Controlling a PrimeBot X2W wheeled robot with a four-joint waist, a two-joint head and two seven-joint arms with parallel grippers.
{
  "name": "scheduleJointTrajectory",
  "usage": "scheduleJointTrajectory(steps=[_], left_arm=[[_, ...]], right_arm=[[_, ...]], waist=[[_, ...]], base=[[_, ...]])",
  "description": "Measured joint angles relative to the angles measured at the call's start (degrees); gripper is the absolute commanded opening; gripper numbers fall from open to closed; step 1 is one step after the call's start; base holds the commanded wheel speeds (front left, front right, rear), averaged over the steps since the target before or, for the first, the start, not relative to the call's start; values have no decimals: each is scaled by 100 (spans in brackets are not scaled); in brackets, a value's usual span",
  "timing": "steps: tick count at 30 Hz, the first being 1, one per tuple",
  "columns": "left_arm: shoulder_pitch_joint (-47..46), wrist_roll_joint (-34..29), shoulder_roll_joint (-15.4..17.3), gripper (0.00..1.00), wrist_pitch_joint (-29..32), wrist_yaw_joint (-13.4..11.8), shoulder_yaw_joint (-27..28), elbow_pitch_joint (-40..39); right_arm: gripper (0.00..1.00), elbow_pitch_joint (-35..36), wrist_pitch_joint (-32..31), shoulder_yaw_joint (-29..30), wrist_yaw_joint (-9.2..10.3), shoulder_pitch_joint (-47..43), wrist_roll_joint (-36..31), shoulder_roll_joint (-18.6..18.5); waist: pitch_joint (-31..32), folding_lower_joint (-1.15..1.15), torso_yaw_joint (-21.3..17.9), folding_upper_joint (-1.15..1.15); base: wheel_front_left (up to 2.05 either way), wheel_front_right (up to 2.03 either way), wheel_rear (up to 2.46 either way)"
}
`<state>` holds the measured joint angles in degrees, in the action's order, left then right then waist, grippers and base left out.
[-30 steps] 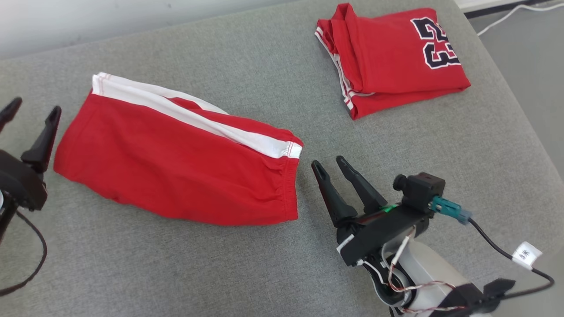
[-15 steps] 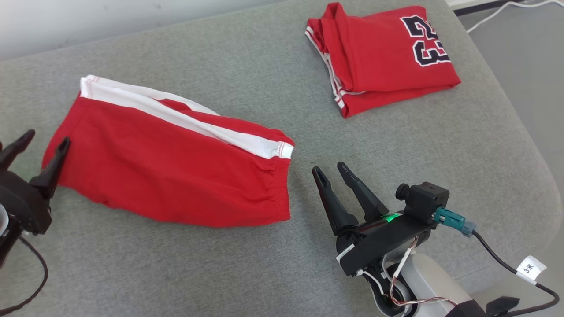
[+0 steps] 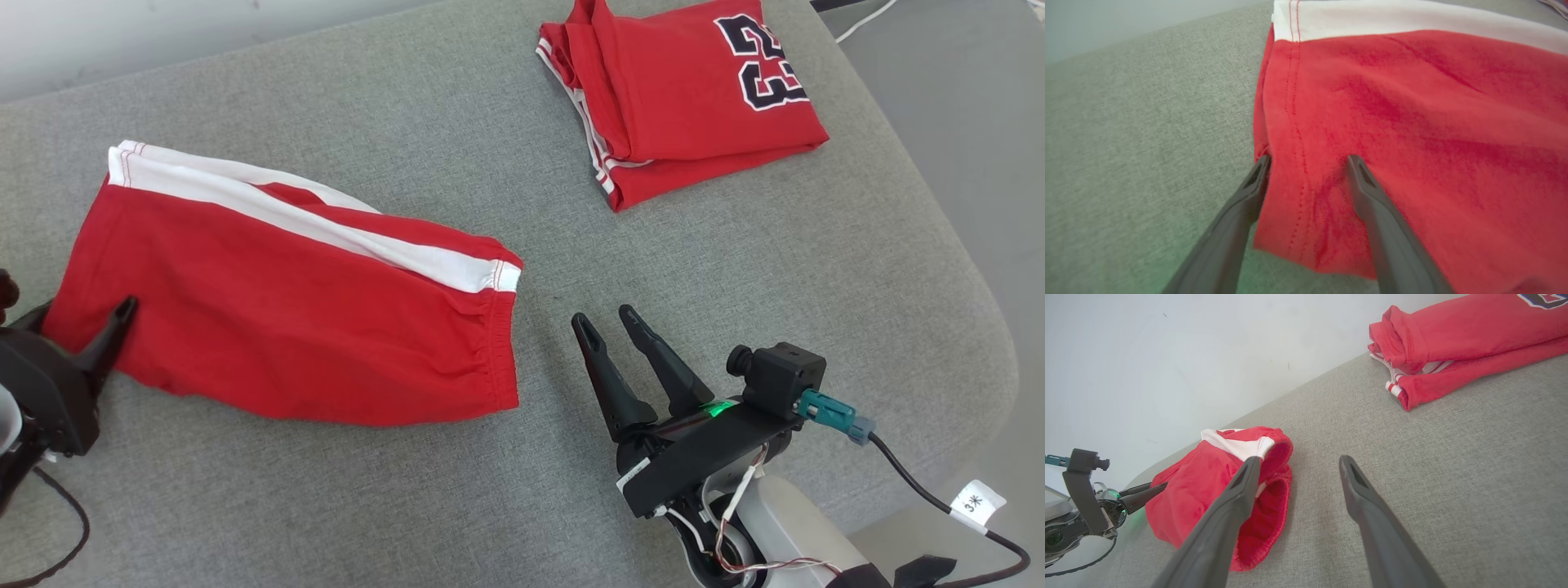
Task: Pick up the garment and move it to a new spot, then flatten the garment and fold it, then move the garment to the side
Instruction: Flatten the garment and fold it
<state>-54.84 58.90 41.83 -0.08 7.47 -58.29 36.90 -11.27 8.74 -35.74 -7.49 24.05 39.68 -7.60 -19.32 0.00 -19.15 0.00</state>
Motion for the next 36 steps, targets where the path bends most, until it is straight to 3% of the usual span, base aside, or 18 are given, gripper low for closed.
scheduleJointTrajectory(steps=[1, 15, 36], left_arm=[[-14, 2, 0, 0, 8, 0, -22, -20], [270, 63, -164, 0, -434, -9, -148, -202], [1335, 289, -548, 0, -1106, -413, -211, -760]], right_arm=[[100, -2, 1, 2, 1, -1, -1, 5], [100, -98, -38, 70, 1, -118, -36, -23], [100, -19, -259, 655, 1, -679, -185, -121]], waist=[[4, 0, 5, 0], [383, 0, 301, 0], [932, -1, 1117, 0]], base=[[0, 0, 0], [0, 0, 0], [0, 0, 0]])
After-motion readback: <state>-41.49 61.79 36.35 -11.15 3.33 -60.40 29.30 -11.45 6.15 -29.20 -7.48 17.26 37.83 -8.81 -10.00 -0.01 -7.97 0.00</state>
